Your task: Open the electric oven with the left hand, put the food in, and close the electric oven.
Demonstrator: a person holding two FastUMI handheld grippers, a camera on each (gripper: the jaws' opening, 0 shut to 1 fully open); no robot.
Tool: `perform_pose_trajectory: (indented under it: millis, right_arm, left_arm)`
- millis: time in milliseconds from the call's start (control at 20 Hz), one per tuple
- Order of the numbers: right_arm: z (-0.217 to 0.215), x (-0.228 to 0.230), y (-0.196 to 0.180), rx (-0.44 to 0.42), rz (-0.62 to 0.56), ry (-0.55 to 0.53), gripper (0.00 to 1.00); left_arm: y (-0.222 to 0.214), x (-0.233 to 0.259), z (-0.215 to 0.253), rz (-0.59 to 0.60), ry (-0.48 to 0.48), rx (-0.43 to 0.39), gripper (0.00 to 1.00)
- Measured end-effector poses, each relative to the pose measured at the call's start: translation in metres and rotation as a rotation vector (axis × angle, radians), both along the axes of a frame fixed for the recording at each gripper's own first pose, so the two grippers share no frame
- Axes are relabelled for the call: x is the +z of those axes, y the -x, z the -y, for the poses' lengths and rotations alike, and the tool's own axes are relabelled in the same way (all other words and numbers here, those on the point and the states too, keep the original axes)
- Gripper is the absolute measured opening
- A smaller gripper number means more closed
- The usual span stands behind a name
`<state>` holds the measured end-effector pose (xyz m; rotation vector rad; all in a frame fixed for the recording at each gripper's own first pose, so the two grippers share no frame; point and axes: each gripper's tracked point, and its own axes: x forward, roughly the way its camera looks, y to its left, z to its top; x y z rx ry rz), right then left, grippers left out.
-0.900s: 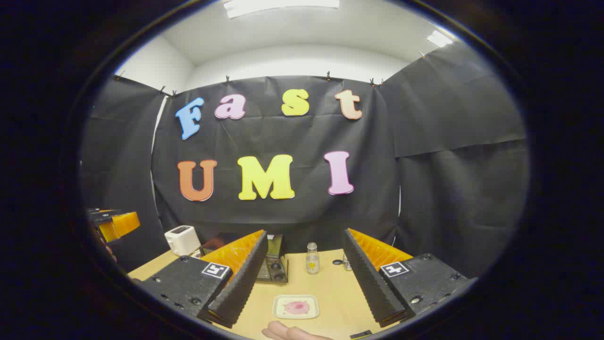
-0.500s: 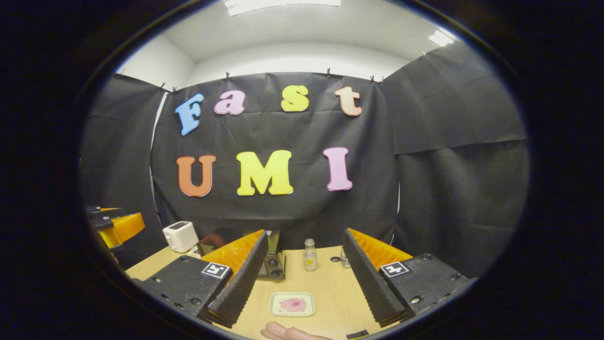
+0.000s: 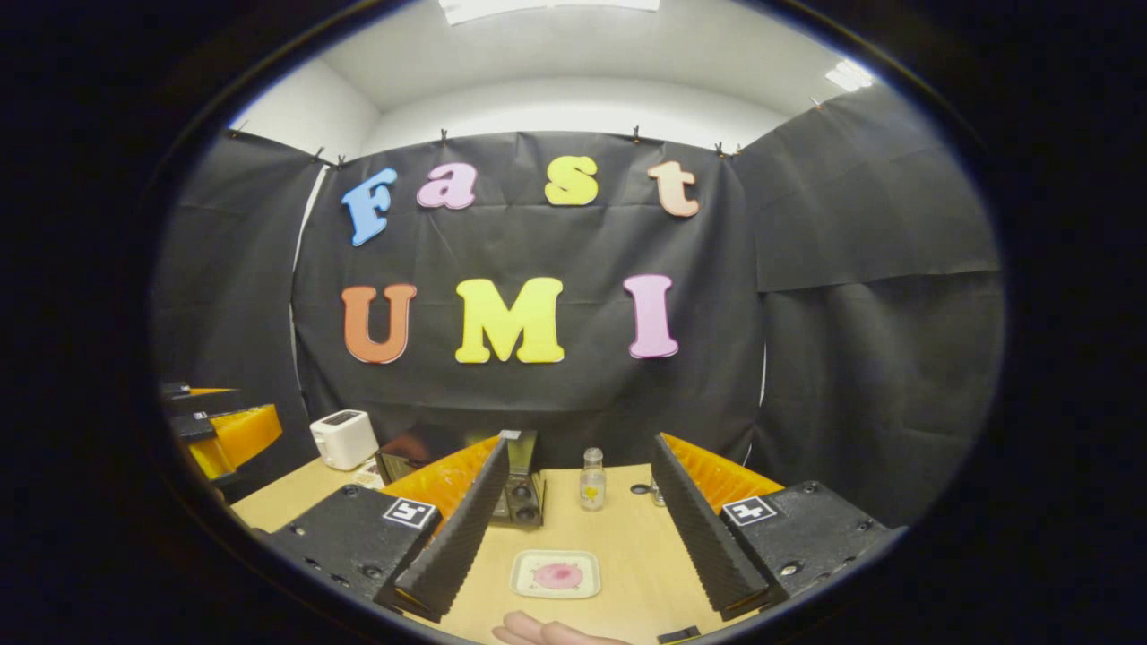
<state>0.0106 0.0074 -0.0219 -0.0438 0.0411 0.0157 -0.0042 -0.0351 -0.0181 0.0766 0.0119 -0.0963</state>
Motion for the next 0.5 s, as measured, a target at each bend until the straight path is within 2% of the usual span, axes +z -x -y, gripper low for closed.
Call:
perform_pose_trajectory:
  millis: [150, 200, 250, 300, 500]
  right_arm:
    - [0.000, -0.011, -0.008, -0.005, -0.021, 0.008, 0.97]
    - [0.000, -0.015, -0.011, -0.005, -0.028, 0.010, 1.00]
    - [-0.002, -0.019, -0.013, -0.001, -0.035, 0.011, 0.97]
    - [-0.004, -0.023, -0.017, 0.005, -0.041, 0.015, 1.00]
    - [-0.009, -0.049, -0.030, 0.022, -0.071, 0.032, 0.97]
  left_arm:
    - [0.001, -0.003, -0.003, -0.003, 0.006, 0.000, 0.95]
    - [0.000, -0.004, -0.006, -0.002, 0.009, 0.004, 0.95]
    - [-0.001, -0.005, -0.008, 0.002, 0.011, 0.005, 0.95]
    - [0.000, -0.006, -0.010, 0.002, 0.009, 0.004, 0.95]
    - [-0.001, -0.011, -0.021, 0.014, 0.000, 0.022, 0.95]
